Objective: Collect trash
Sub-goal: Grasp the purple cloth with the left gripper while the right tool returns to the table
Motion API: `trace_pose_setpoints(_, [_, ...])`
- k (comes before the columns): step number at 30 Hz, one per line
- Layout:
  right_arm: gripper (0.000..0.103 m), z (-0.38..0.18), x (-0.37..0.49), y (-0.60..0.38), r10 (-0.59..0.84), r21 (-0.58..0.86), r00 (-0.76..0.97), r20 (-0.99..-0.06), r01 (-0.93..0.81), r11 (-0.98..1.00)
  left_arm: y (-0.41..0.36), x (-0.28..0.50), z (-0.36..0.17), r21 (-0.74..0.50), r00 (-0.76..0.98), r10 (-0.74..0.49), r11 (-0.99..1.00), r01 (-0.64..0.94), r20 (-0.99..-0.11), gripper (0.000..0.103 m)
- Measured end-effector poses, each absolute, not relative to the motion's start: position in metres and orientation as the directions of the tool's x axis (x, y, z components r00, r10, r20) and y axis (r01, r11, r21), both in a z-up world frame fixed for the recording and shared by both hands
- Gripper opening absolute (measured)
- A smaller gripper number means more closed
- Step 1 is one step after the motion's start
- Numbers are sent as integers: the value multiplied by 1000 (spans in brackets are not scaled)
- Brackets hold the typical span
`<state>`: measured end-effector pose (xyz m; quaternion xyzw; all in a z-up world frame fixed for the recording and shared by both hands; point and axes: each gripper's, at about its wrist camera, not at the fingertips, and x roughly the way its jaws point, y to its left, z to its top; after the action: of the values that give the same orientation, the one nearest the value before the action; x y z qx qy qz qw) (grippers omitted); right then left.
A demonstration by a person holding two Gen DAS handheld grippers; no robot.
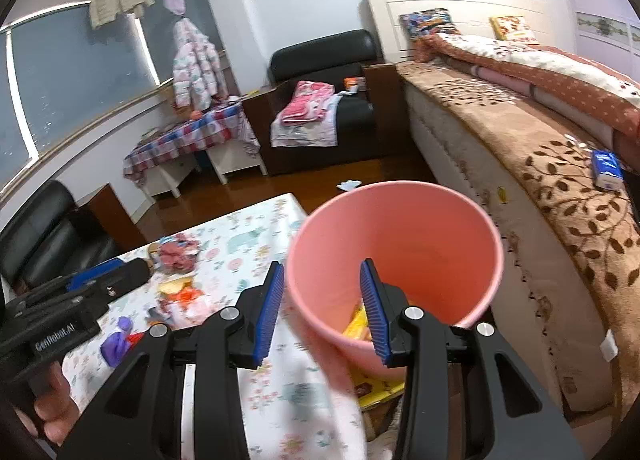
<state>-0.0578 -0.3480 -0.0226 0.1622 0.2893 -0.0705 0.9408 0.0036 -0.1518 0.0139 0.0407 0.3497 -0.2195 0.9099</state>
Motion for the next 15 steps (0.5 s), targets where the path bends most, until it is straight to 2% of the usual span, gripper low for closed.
trace_pose_setpoints(8, [40, -22, -50, -311, 50, 263, 820, -570, 124, 957, -66, 15, 10, -73, 680, -245, 960, 271, -691, 47])
trace_pose_setpoints(15, [40, -26, -46, -287, 104, 256, 813, -572, 57, 965, -16, 28, -12, -133, 618, -201, 979, 156, -760, 46])
